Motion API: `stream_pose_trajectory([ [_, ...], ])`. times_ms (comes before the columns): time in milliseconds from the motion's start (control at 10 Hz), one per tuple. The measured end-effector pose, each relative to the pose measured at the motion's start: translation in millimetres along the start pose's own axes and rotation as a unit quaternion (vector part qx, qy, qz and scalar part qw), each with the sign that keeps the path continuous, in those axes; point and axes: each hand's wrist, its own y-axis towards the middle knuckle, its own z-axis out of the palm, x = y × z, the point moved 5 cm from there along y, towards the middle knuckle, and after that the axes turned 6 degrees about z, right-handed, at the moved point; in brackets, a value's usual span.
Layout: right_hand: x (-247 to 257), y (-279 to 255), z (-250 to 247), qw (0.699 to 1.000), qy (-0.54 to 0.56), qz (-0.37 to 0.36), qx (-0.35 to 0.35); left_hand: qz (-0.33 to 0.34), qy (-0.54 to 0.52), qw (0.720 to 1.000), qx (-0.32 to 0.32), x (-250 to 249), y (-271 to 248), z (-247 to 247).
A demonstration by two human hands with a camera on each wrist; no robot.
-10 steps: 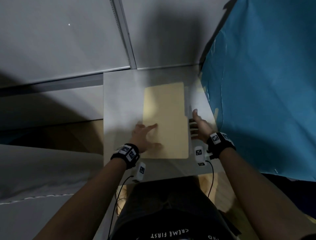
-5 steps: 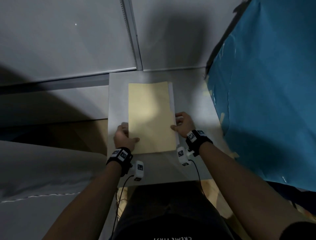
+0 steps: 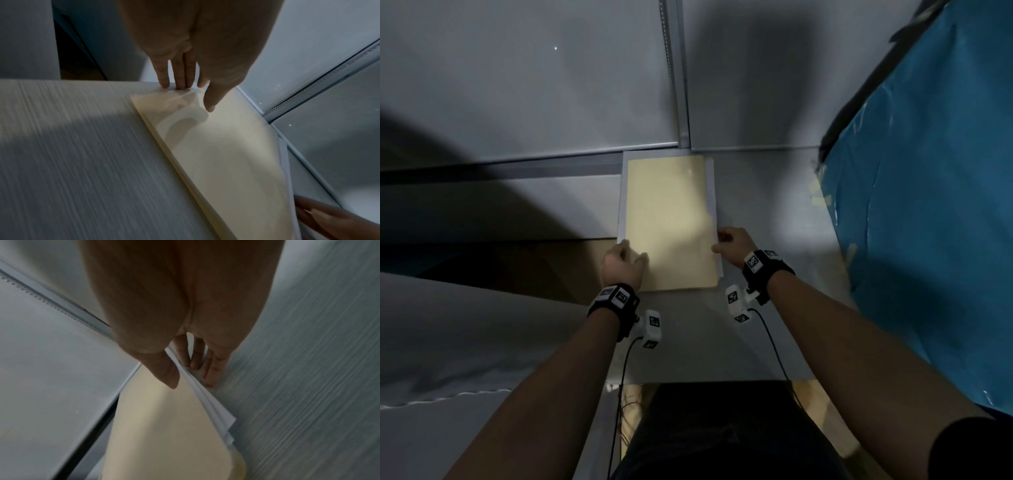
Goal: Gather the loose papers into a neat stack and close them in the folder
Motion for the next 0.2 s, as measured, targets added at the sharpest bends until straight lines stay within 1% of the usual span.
stream_pose_trajectory([
  [100,-8,-4,-9,1.000,-0.022,-0.003,0.001,0.004,-0.021,1.000,-0.013,0,0,0],
  [200,-26,-21,-28,0.998,-0.051,-0.017,-0.028,0.014,-0.049,0.999,-0.013,-1,-9,-3],
])
